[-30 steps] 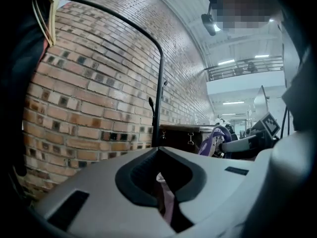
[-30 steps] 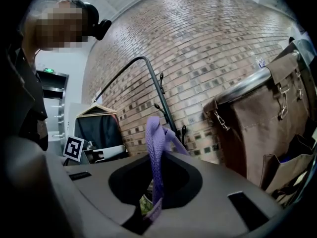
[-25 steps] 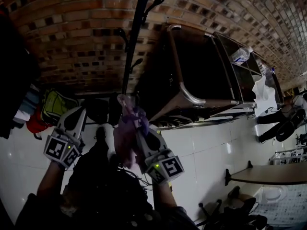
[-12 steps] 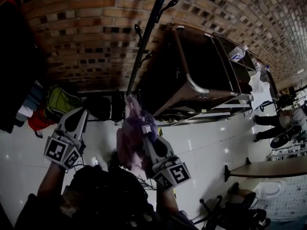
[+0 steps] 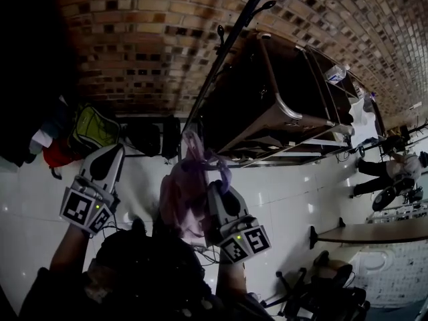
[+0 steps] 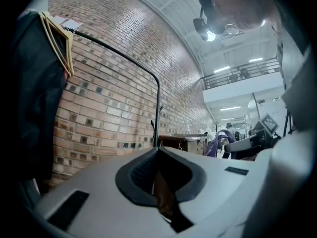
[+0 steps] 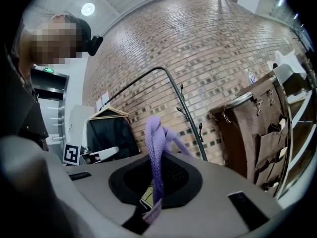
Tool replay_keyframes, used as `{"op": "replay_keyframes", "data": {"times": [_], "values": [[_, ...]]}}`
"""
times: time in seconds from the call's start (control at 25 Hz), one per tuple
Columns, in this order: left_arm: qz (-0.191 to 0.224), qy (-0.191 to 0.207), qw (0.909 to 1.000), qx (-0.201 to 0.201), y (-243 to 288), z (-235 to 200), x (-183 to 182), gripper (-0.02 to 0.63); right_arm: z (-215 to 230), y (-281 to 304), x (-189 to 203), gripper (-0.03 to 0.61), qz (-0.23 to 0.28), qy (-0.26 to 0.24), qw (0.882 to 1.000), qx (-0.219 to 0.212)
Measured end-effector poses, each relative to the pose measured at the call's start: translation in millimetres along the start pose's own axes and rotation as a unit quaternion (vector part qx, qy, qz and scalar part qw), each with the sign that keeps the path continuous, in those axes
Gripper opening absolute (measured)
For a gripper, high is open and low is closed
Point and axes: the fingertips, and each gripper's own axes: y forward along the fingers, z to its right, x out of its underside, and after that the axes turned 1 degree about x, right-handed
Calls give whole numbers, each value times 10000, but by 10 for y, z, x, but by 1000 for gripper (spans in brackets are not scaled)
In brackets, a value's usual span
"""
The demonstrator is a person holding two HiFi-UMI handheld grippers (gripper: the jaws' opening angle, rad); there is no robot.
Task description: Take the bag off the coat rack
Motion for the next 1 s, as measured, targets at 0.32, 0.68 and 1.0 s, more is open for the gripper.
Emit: {"op": "replay_keyframes", "data": {"times": [0.32,0.68,1.0], "values": [[1,-23,9999,164,-290,158,36,23,-362,-175,124,48,-35,-102,9998,-149],[3,29,9995,303,-442,263,-6,23,-513,-297,166,48,-25,-147,9998,-106],[62,-14,9991,425,-483,357,-41,23,-552,-374,188,48,-55,-241,9997,65]]}}
